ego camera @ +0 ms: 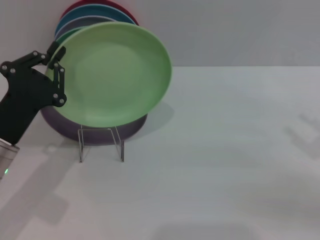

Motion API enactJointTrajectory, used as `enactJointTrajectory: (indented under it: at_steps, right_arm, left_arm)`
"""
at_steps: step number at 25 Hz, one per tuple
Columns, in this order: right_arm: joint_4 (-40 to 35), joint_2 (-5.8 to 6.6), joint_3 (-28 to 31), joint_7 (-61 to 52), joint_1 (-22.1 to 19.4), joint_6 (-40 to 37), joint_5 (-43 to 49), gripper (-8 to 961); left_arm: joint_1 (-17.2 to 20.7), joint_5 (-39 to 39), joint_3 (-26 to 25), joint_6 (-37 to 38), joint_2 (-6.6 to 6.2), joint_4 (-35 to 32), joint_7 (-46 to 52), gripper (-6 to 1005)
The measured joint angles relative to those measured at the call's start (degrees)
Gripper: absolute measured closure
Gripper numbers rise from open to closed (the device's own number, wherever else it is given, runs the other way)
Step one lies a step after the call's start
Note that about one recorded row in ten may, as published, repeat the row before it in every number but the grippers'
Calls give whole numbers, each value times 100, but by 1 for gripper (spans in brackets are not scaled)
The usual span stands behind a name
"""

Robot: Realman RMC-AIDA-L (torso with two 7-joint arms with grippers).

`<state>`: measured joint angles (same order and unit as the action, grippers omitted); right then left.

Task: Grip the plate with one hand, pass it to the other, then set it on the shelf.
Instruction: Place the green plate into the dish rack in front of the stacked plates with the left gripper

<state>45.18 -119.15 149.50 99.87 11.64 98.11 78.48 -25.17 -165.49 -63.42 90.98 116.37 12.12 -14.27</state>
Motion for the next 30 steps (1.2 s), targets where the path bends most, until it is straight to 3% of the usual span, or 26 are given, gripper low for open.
enactJointTrajectory:
  at_steps: [6, 21, 24, 30]
  right_arm:
    - [-4, -3, -33, 64, 23, 116, 0, 208]
    - [26, -7, -81, 173, -17, 305, -9, 206]
    - [26, -11, -80, 177, -22, 313, -9, 205]
    - [31, -7, -79, 159, 9, 317, -106, 205]
  left_arm:
    - [-172, -5, 180, 129, -126, -113, -9, 948]
    - [-368, -10, 440, 87, -281, -414, -85, 934]
    - [-370, -4, 409, 52, -271, -455, -78, 931]
    - [-376, 2, 253, -84, -94, -527, -561, 926]
